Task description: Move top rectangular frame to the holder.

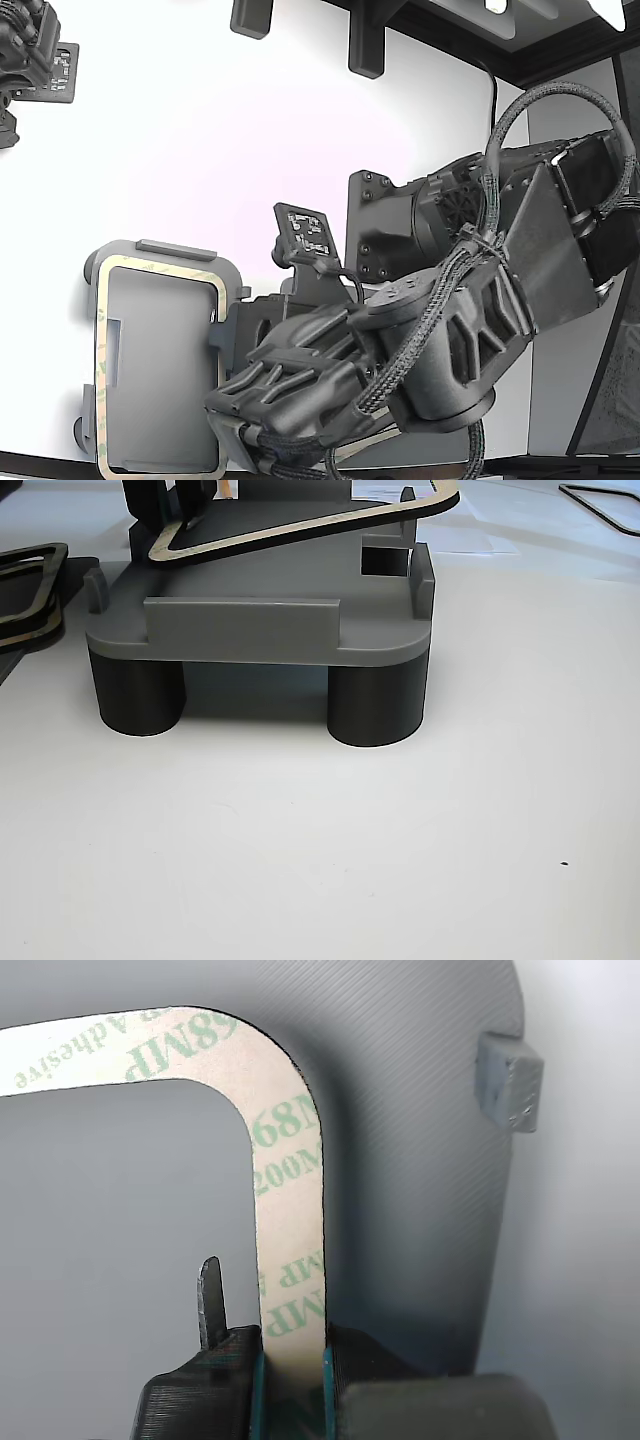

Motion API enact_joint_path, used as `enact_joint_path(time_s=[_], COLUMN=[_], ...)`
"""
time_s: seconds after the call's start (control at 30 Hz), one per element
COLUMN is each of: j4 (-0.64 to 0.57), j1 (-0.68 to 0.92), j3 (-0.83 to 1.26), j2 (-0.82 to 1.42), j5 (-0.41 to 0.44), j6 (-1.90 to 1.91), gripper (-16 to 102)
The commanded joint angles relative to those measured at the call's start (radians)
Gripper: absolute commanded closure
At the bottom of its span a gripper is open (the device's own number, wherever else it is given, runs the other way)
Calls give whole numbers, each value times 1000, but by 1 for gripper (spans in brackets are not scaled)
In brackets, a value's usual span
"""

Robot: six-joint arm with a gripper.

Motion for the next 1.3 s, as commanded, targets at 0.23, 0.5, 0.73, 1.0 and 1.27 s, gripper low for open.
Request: enact_joint_path(time_s=[0.23, 0.5, 0.73, 1.0, 1.27], j4=[12, 12, 12, 12, 12], j1=[-3, -5, -9, -14, -15], j3=[18, 52, 58, 64, 67], j2=[44, 61, 63, 61, 74], j5=[-23, -18, -9, -5, 3], j6=[28, 32, 31, 38, 43], gripper=[97, 97, 97, 97, 97])
